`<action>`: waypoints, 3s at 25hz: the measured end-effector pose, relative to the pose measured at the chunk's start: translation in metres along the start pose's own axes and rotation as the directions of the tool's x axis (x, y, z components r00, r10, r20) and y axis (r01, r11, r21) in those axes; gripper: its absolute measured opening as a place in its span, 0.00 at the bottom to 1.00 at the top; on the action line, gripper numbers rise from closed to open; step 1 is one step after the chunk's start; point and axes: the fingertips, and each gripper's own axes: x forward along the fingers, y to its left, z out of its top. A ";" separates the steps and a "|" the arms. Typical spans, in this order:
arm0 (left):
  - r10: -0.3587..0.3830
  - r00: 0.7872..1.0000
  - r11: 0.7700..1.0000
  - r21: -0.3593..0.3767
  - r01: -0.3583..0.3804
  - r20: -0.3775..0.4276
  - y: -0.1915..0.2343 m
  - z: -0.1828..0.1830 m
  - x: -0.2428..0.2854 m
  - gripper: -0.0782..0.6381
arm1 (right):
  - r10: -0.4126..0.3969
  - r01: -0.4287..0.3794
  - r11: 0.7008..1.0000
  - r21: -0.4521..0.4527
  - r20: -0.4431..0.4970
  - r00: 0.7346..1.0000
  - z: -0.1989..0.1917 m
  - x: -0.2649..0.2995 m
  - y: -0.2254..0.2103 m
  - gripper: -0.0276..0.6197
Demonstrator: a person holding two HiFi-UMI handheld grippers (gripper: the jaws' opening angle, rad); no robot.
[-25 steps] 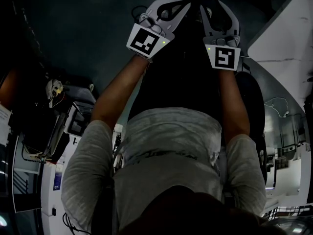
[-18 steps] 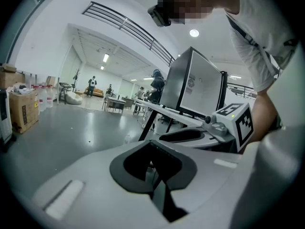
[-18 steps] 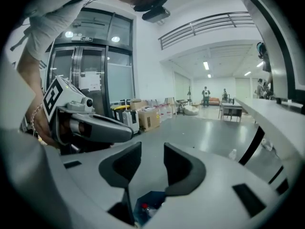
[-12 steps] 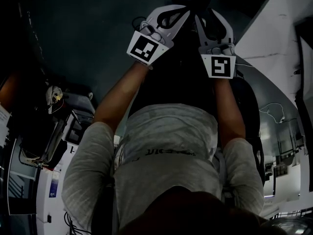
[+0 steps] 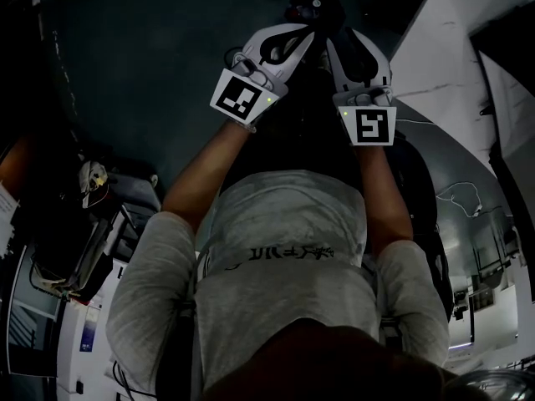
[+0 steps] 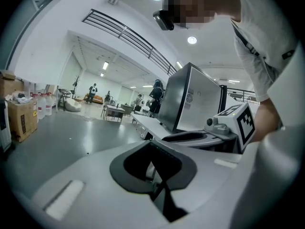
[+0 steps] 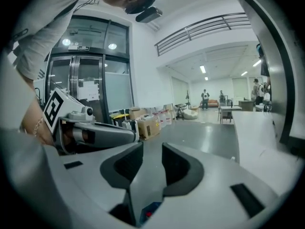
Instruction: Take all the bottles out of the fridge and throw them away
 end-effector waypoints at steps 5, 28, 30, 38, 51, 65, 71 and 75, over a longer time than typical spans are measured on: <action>-0.023 1.000 1.000 0.014 0.023 0.002 -0.013 0.026 -0.003 0.12 | -0.009 0.009 1.000 -0.009 0.005 1.000 0.025 -0.011 -0.002 0.22; -0.069 0.994 0.996 0.064 0.063 0.089 -0.070 0.177 -0.029 0.12 | 0.032 -0.029 0.999 -0.036 0.100 0.994 0.172 -0.064 0.001 0.15; -0.077 0.992 0.995 0.075 0.070 0.100 -0.076 0.188 -0.033 0.12 | 0.031 -0.027 0.999 -0.037 0.110 0.993 0.185 -0.071 0.001 0.15; -0.103 0.985 0.990 0.107 0.088 0.141 -0.101 0.234 -0.047 0.12 | 0.043 -0.035 0.997 -0.063 0.124 0.991 0.227 -0.096 0.007 0.12; -0.171 0.966 0.977 0.156 0.142 0.194 -0.143 0.285 -0.063 0.12 | 0.039 -0.025 0.995 -0.091 0.156 0.987 0.285 -0.137 0.012 0.09; -0.263 0.948 0.959 0.156 0.236 0.181 -0.187 0.323 -0.054 0.12 | -0.050 0.063 0.996 -0.068 0.169 0.984 0.321 -0.187 -0.008 0.07; -0.291 0.940 0.951 0.166 0.262 0.180 -0.201 0.336 -0.052 0.12 | -0.072 0.085 0.994 -0.068 0.175 0.982 0.335 -0.203 -0.013 0.07; -0.299 0.936 0.948 0.168 0.270 0.186 -0.207 0.344 -0.053 0.12 | -0.081 0.093 0.994 -0.065 0.178 0.981 0.343 -0.209 -0.013 0.07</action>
